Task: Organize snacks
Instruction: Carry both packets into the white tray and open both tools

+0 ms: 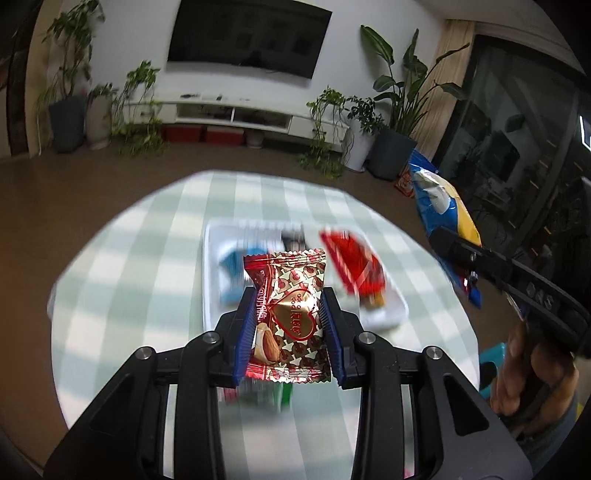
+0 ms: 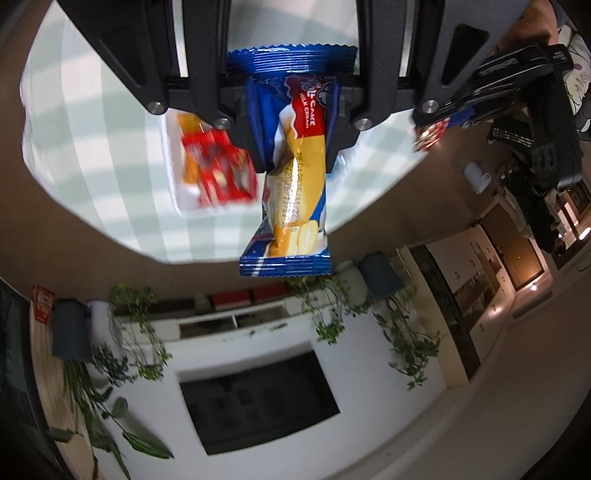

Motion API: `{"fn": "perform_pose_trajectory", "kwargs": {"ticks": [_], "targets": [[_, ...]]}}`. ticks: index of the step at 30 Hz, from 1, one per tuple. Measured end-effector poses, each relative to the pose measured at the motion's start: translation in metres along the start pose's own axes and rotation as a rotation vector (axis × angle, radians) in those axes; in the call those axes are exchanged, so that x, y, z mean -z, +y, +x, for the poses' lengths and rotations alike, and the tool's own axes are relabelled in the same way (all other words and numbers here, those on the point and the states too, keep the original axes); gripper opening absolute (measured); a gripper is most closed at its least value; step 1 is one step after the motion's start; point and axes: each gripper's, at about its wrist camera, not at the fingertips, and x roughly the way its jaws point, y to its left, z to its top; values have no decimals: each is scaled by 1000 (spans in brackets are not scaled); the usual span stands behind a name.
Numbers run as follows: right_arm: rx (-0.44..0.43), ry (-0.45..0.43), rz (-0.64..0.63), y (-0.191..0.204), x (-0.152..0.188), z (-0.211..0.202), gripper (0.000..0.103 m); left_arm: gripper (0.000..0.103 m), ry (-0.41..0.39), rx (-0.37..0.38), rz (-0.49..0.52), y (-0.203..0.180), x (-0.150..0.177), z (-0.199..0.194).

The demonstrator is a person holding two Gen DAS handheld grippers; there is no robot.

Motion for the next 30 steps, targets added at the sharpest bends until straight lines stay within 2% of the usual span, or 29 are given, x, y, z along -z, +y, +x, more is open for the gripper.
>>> {"fn": "perform_pose_trajectory", "kwargs": {"ticks": [3, 6, 9, 12, 17, 26, 28, 30], "targets": [[0, 15, -41, 12, -23, 27, 30, 31, 20, 3, -14, 3, -28, 27], [-1, 64, -41, 14, -33, 63, 30, 31, 60, -18, -17, 8, -38, 61], [5, 117, -29, 9, -24, 98, 30, 31, 106, -38, -13, 14, -39, 97], [49, 180, -57, 4, -10, 129, 30, 29, 132, -63, -3, 18, -33, 120], [96, 237, -46, -13, 4, 156, 30, 30, 146, -60, 4, 20, -15, 137], [126, 241, -100, -9, 10, 162, 31, 32, 150, -82, 35, 20, -3, 136], [131, 247, -117, -6, 13, 164, 32, 38, 155, -95, 28, 23, -2, 135], [140, 242, -133, -4, 14, 164, 32, 53, 167, -109, 1, 30, -1, 136]]}}
